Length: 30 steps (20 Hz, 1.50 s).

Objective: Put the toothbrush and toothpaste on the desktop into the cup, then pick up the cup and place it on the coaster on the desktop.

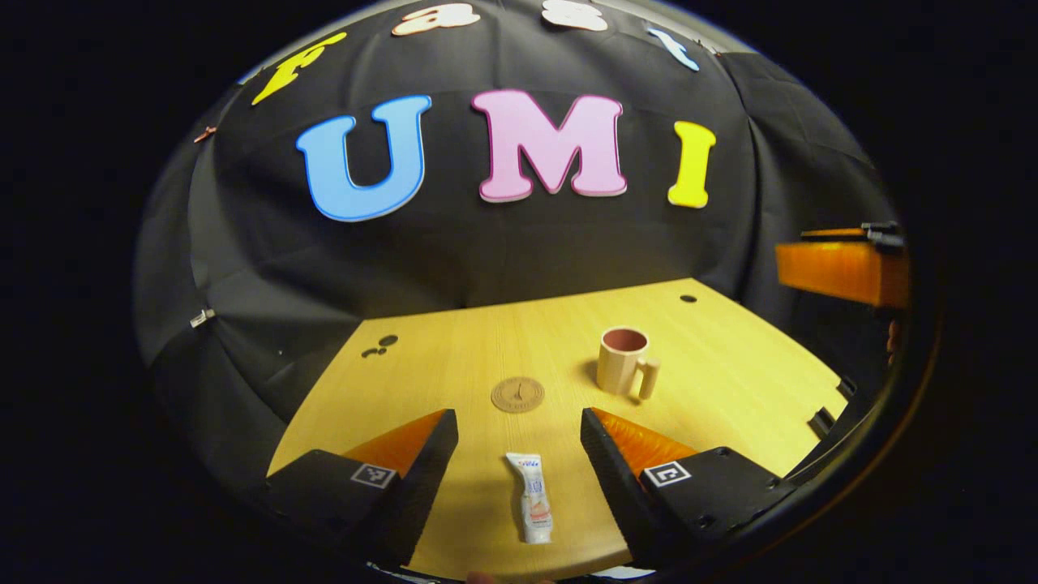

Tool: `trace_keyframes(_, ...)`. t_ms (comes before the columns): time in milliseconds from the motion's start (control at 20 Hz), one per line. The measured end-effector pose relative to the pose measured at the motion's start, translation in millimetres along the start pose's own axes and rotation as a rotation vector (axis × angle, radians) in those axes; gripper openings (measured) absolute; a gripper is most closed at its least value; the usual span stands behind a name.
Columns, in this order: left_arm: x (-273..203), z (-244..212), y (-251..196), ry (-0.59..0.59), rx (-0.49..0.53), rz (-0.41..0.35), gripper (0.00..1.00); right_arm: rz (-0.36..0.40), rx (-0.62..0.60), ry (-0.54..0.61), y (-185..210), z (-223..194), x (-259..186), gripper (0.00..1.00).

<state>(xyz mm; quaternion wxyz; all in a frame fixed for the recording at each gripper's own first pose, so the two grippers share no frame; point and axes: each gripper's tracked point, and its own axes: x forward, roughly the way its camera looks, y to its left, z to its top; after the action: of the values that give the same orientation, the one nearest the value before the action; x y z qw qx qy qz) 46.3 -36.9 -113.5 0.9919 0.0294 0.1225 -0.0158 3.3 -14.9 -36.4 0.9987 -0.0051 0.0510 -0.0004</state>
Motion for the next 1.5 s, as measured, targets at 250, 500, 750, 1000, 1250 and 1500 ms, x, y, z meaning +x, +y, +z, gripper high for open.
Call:
trace_keyframes(250, 44, -61, -8, 0.149, -0.007, 0.013, 0.94, 0.009, -0.004, 0.056, -7, -20, 1, 0.97)
trace_keyframes(500, 70, -104, -3, 0.27, -0.025, 0.055, 0.92, 0.005, -0.02, 0.084, -22, -27, 7, 0.98)
trace_keyframes(750, 86, -135, -6, 0.353, -0.003, 0.071, 0.88, 0.001, -0.014, 0.11, -34, -35, 13, 0.98)
trace_keyframes(1000, 94, -150, -8, 0.398, 0.017, 0.083, 0.85, -0.005, -0.005, 0.123, -39, -39, 17, 0.98)
trace_keyframes(1250, 99, -159, -13, 0.418, 0.047, 0.074, 0.65, -0.01, 0.007, 0.134, -43, -41, 20, 0.98)
trace_keyframes(1500, 101, -161, -20, 0.418, 0.071, 0.053, 0.41, -0.017, 0.022, 0.14, -43, -42, 19, 0.98)
